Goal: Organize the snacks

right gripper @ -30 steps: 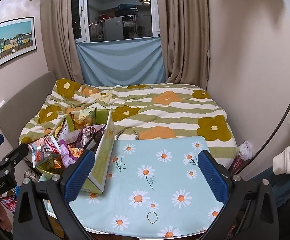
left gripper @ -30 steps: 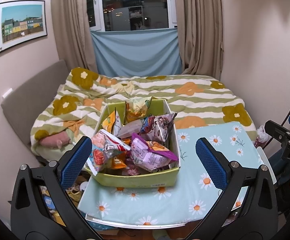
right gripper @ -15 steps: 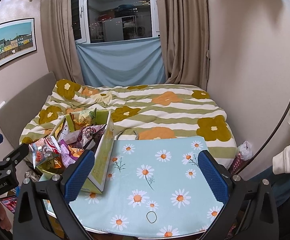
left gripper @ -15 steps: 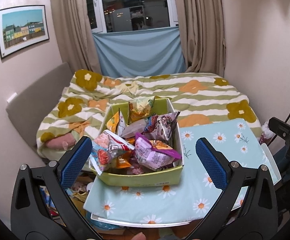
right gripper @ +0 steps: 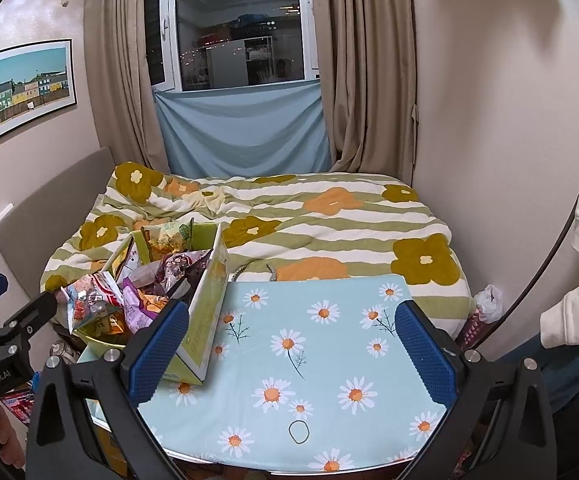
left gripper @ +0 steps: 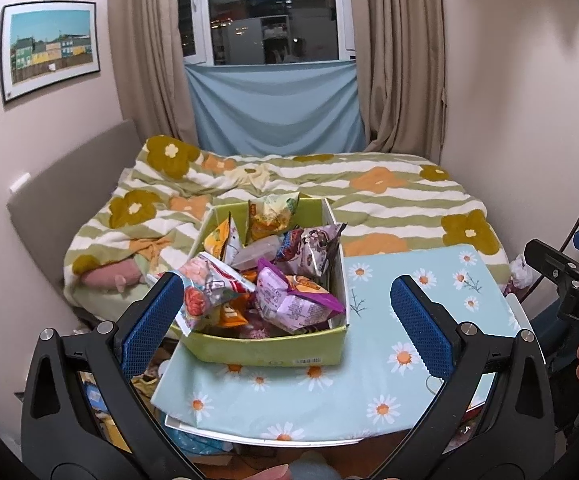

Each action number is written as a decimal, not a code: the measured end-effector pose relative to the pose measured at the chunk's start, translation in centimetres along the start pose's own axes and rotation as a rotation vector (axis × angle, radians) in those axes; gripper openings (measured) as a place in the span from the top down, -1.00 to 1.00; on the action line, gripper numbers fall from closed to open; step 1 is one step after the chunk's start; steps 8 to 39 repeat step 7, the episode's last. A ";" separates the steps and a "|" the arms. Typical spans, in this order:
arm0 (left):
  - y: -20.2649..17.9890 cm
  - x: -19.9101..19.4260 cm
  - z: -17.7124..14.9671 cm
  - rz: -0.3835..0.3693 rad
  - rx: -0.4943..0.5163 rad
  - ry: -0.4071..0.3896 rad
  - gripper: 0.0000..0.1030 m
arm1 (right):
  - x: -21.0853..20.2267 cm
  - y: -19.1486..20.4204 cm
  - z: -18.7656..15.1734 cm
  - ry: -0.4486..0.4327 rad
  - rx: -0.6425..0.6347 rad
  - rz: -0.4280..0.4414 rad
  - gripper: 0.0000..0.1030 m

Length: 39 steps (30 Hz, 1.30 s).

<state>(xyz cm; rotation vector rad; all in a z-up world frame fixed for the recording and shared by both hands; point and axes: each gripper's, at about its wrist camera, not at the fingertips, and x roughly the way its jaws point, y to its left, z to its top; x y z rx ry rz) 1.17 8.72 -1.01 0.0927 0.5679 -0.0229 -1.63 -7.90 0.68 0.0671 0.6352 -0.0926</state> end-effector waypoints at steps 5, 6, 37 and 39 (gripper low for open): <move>-0.1 -0.3 0.1 0.001 -0.007 -0.009 -1.00 | -0.2 -0.2 -0.3 0.001 -0.001 0.010 -0.99; 0.0 -0.3 0.1 0.004 -0.007 -0.017 -1.00 | -0.2 -0.2 -0.4 0.001 -0.001 0.009 -0.99; -0.1 -0.4 0.2 0.010 -0.006 -0.026 -1.00 | -0.1 -0.2 -0.4 0.003 0.000 0.008 -0.99; -0.1 -0.4 0.2 0.010 -0.006 -0.026 -1.00 | -0.1 -0.2 -0.4 0.003 0.000 0.008 -0.99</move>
